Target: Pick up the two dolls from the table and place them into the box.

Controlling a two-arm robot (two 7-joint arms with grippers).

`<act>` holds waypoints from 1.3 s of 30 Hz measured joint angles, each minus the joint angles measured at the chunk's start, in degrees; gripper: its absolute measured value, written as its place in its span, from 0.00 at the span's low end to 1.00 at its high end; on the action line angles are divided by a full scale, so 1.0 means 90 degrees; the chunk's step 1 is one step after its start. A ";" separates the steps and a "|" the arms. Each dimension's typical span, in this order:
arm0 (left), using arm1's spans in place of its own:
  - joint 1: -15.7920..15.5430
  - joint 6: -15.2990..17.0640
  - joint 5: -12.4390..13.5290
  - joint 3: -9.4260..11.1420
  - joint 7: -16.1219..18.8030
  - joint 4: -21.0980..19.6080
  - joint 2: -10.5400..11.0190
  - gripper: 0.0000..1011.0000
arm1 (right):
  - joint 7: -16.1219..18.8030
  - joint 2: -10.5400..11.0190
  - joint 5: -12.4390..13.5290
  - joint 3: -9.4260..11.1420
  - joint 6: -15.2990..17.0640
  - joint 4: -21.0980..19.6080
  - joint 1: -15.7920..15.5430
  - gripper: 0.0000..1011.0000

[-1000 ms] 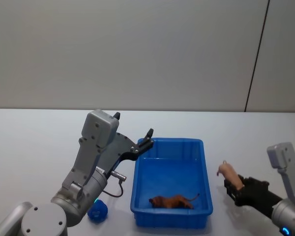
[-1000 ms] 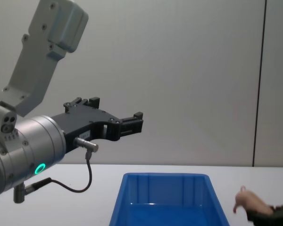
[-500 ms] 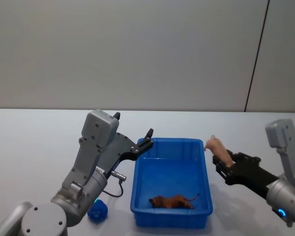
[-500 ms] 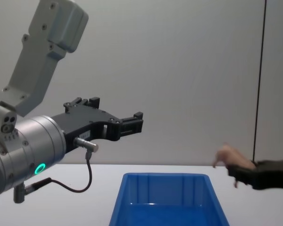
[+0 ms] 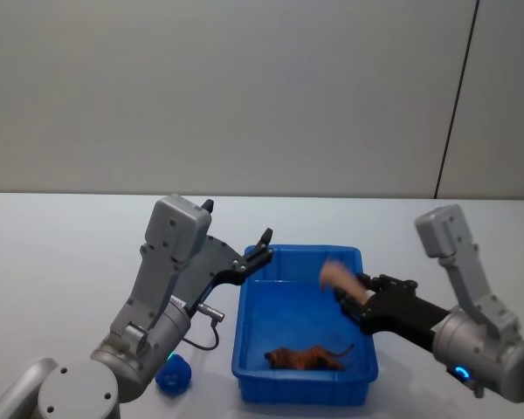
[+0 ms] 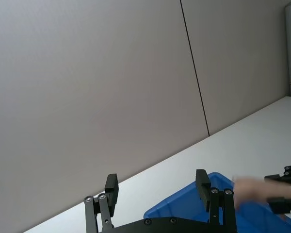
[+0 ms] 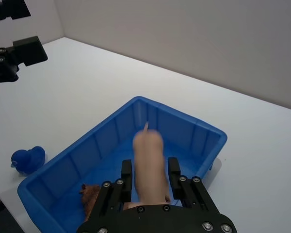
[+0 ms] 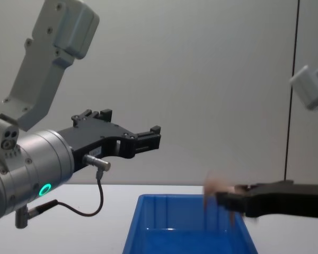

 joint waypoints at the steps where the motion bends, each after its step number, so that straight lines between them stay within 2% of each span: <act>1: 0.0000 0.0000 0.0000 0.0000 0.0000 0.0000 0.0000 0.99 | 0.0013 -0.0042 -0.0040 -0.0038 0.0044 0.0053 0.0037 0.43; 3: 0.0000 0.0000 0.0000 0.0000 0.0000 0.0000 0.0000 0.99 | 0.0023 -0.0089 -0.0097 -0.0078 0.0099 0.0117 0.0079 0.51; 5: 0.0000 0.0000 0.0000 0.0000 0.0000 0.0000 0.0000 0.99 | 0.0024 -0.0115 -0.0121 -0.0100 0.0119 0.0157 0.0102 0.55; 6: 0.0000 0.0000 0.0000 0.0000 0.0000 0.0000 0.0000 0.99 | 0.0024 -0.0137 -0.0144 -0.0118 0.0132 0.0194 0.0124 0.62; 7: 0.0000 0.0000 0.0000 0.0000 0.0000 0.0000 0.0000 0.99 | 0.0023 -0.0142 -0.0153 -0.0122 0.0134 0.0204 0.0130 0.62; 10: 0.0000 0.0000 0.0000 0.0000 0.0000 0.0000 0.0000 0.99 | 0.0011 -0.0160 -0.0165 -0.0132 0.0130 0.0240 0.0146 0.70; 13: 0.0000 0.0000 0.0000 0.0000 0.0000 0.0000 0.0000 0.99 | -0.0017 -0.0160 -0.0162 -0.0129 0.0078 0.0255 0.0151 0.81; 15: 0.0000 0.0000 0.0000 0.0000 0.0000 0.0000 0.0000 0.99 | -0.0043 -0.0131 -0.0125 -0.0103 0.0002 0.0255 0.0137 0.88; 21: 0.0000 0.0000 0.0000 0.0000 0.0000 0.0000 0.0000 0.99 | -0.0089 0.0022 0.0020 0.0025 -0.0242 0.0183 0.0031 0.99; 32: 0.0000 0.0000 0.0000 0.0000 0.0000 0.0000 0.0000 0.99 | -0.0161 0.0375 0.0242 0.0291 -0.0593 0.0139 -0.0205 0.99; 39: 0.0010 0.0016 0.0016 -0.0008 -0.0003 -0.0013 0.0007 0.99 | -0.0197 0.0506 0.0304 0.0383 -0.0705 0.0139 -0.0303 0.99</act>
